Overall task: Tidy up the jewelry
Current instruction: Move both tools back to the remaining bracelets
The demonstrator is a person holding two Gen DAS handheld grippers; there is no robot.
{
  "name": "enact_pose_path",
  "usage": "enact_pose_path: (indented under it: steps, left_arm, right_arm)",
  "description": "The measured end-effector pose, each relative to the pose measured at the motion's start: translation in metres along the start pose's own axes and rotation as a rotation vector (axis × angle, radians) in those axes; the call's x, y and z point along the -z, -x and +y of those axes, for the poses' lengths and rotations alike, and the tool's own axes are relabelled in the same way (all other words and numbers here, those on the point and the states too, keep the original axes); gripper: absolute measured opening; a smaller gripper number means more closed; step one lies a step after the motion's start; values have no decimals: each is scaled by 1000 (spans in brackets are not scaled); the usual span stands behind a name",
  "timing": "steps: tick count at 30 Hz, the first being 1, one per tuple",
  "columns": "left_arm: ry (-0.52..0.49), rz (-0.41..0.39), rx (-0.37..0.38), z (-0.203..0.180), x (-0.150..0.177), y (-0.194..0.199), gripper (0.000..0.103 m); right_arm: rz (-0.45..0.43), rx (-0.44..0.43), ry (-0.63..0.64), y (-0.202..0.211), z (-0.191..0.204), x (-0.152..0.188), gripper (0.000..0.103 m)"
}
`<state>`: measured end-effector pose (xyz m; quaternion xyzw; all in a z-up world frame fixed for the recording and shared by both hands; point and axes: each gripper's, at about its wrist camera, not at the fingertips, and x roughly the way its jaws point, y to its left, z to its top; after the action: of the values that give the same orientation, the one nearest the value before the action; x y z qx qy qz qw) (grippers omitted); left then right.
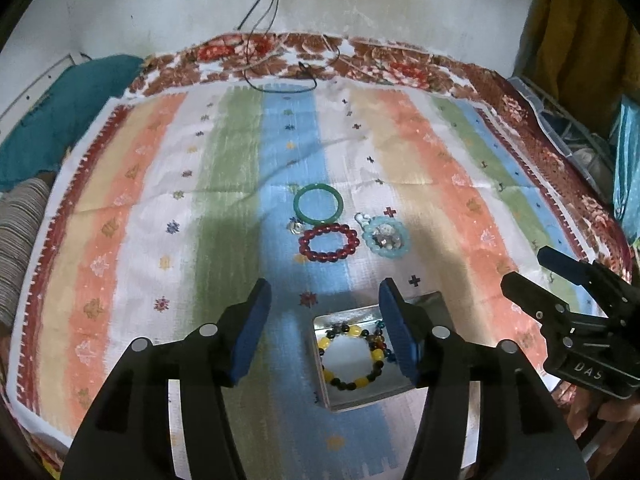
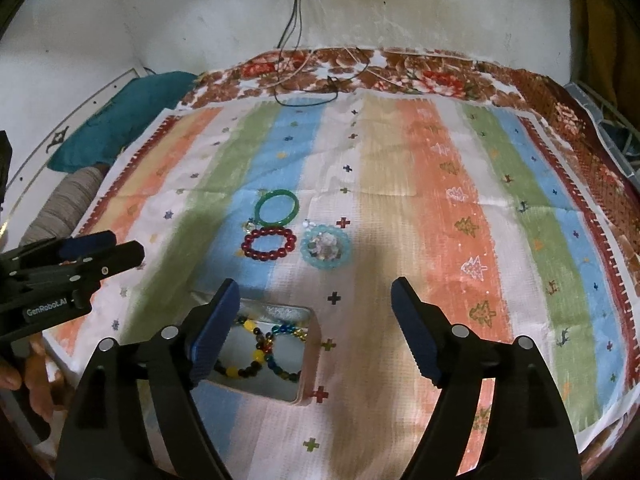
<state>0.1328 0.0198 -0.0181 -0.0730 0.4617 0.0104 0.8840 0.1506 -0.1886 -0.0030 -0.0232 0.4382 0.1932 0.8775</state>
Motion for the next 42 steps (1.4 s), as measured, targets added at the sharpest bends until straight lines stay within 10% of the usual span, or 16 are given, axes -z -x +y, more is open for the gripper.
enact_pose_path:
  steps: [42]
  left_arm:
    - [67,219,13,29,-39,-123,69]
  right_arm:
    - [209,88,-13,-116,-31,-38,82]
